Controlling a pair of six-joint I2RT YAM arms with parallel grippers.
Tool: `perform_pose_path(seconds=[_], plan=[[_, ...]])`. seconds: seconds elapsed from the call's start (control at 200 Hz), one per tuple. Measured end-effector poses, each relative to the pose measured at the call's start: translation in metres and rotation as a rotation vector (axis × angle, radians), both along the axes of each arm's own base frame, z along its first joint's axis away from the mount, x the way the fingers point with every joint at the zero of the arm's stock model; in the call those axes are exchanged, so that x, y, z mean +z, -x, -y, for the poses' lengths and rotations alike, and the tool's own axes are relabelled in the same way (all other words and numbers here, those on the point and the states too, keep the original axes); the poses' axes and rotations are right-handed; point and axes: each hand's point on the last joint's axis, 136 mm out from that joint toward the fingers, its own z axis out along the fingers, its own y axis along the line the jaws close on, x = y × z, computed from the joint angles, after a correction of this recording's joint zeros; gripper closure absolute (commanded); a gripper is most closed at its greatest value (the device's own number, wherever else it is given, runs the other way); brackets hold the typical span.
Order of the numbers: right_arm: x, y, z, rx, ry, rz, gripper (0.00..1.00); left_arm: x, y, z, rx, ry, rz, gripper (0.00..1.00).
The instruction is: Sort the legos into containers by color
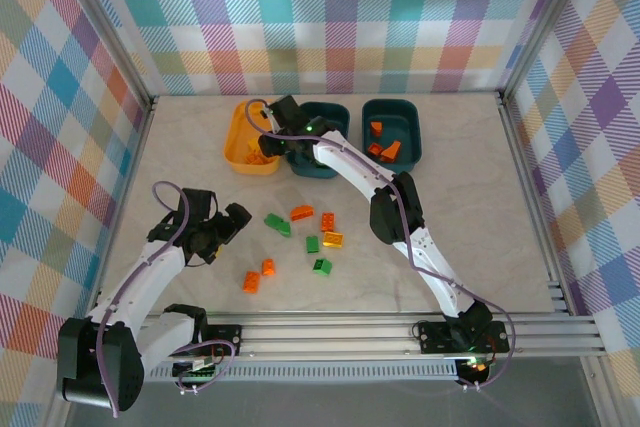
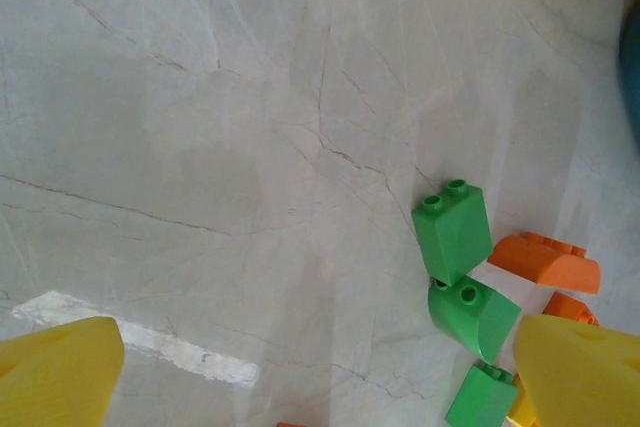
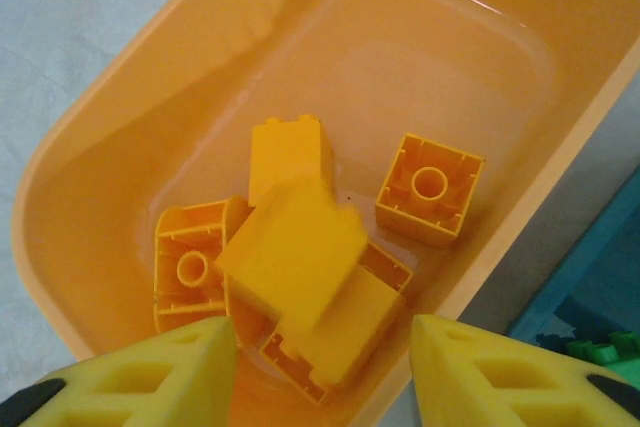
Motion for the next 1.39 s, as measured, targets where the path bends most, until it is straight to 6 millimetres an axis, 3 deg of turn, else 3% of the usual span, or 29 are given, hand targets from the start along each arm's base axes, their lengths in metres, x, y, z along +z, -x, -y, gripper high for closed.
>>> perform_pose_path(seconds=[0.14,0.23,0.33,0.485,0.57,0.63,0.73,0.83,0.9,1.105,1.275,1.395], plan=[[0.002,0.003,0.002,0.006,0.006,-0.007,0.49,0.002,0.000,0.001,-0.003,0.004,0.004,0.00],[0.002,0.018,0.014,0.004,0.037,-0.030,0.49,0.005,-0.001,0.001,-0.007,0.007,0.019,0.00],[0.011,0.051,0.046,-0.007,0.077,-0.043,0.46,0.010,-0.003,0.004,-0.013,0.020,0.041,0.00],[0.055,0.110,0.103,-0.048,0.048,-0.005,0.40,0.014,-0.013,0.012,-0.036,0.045,0.080,0.01],[0.068,0.140,0.124,-0.052,0.017,0.009,0.34,0.011,-0.017,0.018,-0.059,0.045,0.072,0.01],[0.062,0.159,0.140,-0.062,0.025,0.005,0.31,0.010,-0.021,0.027,-0.092,0.042,0.065,0.01],[0.031,0.184,0.172,-0.102,0.095,-0.029,0.28,0.016,-0.033,0.039,-0.144,0.028,0.074,0.01],[0.005,0.195,0.205,-0.155,0.173,-0.062,0.28,0.029,-0.058,0.050,-0.179,0.018,0.109,0.03],[0.001,0.186,0.228,-0.219,0.193,-0.069,0.27,0.037,-0.079,0.057,-0.197,0.012,0.130,0.05],[0.017,0.127,0.305,-0.477,0.143,-0.049,0.25,0.056,-0.147,0.077,-0.248,-0.011,0.175,0.13],[0.032,0.063,0.361,-0.658,0.085,-0.055,0.25,0.068,-0.209,0.090,-0.302,-0.077,0.196,0.21],[0.022,0.023,0.387,-0.714,0.066,-0.088,0.26,0.061,-0.244,0.097,-0.338,-0.147,0.169,0.25]])
